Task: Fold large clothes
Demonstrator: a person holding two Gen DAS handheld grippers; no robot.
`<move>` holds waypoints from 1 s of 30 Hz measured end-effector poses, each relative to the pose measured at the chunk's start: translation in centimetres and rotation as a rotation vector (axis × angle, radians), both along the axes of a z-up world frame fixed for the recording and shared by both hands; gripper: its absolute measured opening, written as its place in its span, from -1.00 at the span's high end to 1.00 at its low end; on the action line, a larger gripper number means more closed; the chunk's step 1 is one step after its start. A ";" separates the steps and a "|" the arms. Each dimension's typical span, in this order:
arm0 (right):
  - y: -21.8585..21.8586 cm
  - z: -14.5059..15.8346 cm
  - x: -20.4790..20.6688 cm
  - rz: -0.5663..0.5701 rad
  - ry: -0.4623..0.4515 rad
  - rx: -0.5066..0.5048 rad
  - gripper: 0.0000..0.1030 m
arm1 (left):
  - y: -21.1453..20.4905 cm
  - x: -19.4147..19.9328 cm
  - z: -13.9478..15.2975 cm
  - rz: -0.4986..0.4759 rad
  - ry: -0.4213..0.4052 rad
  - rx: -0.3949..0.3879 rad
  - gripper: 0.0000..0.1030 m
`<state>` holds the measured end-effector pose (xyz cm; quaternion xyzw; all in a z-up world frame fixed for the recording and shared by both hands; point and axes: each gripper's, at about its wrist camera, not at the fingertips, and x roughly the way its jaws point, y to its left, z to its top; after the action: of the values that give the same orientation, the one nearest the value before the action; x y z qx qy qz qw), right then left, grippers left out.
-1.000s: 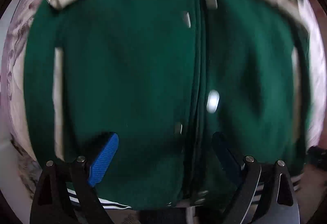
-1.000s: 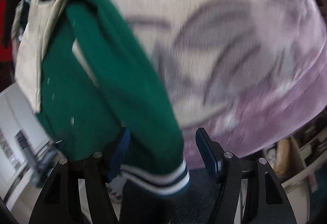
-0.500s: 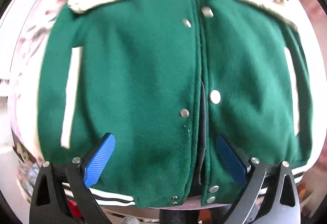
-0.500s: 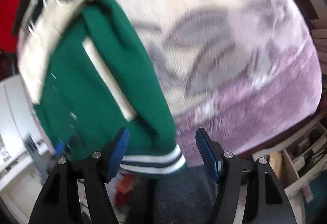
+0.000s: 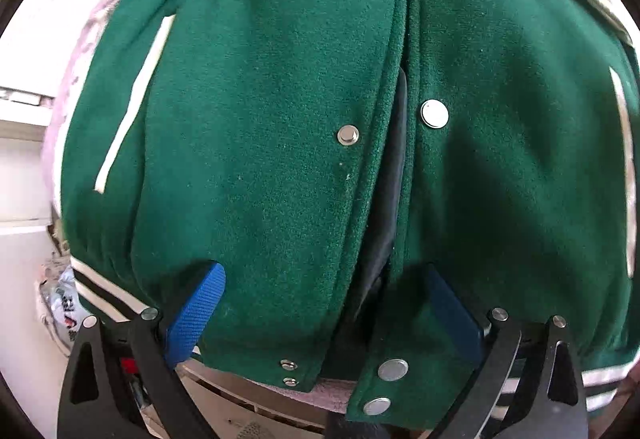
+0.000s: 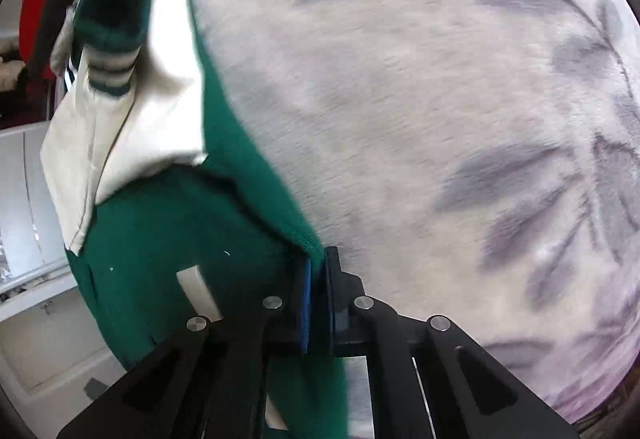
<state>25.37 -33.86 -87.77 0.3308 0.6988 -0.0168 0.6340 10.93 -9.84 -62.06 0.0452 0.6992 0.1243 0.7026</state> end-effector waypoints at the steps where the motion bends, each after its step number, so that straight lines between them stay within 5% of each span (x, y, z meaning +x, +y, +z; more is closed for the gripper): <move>1: -0.5 -0.2 -0.2 0.005 0.008 0.042 0.89 | -0.4 0.1 -0.2 0.011 0.003 0.006 -0.98; 6: -2.9 1.7 2.6 0.043 0.034 0.177 0.63 | -0.3 2.1 -0.2 0.074 0.015 0.031 -0.98; 7: -4.4 2.8 3.6 0.015 -0.003 0.193 0.21 | -0.3 2.8 0.3 0.093 0.009 0.042 -0.98; 9: -7.0 4.1 6.1 -0.039 -0.073 0.223 -0.28 | -0.5 3.4 1.4 0.130 -0.015 0.070 -0.98; 15: -10.6 2.9 17.5 -0.080 -0.149 0.264 -0.29 | -1.1 3.5 3.7 0.271 -0.126 0.060 -0.98; 19: -8.1 -2.5 24.7 -0.079 -0.063 0.327 -0.34 | -2.2 4.6 0.5 0.270 -0.097 0.048 -0.99; 22: -5.7 -4.5 26.4 -0.053 -0.032 0.357 -0.69 | -2.2 4.9 -2.7 0.256 -0.062 0.071 -1.00; 23: -4.5 -4.2 27.0 -0.002 -0.051 0.350 -0.62 | -2.3 4.9 -2.9 0.255 -0.072 0.075 -1.00; 24: -3.4 -4.1 27.3 0.043 -0.066 0.341 0.26 | -2.5 4.9 -3.0 0.253 -0.079 0.075 -1.00; 25: -1.9 -4.1 27.6 0.065 -0.063 0.364 0.72 | -2.5 4.9 -3.1 0.249 -0.084 0.069 -1.00; 30: 0.6 -0.8 28.8 0.205 -0.171 0.037 0.84 | -1.9 3.8 -3.7 0.242 -0.097 -0.004 -1.00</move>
<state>54.20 -33.23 -88.59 0.2698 0.6726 0.0891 0.6833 14.77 -11.70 -65.78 -0.0470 0.6648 0.2088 0.7157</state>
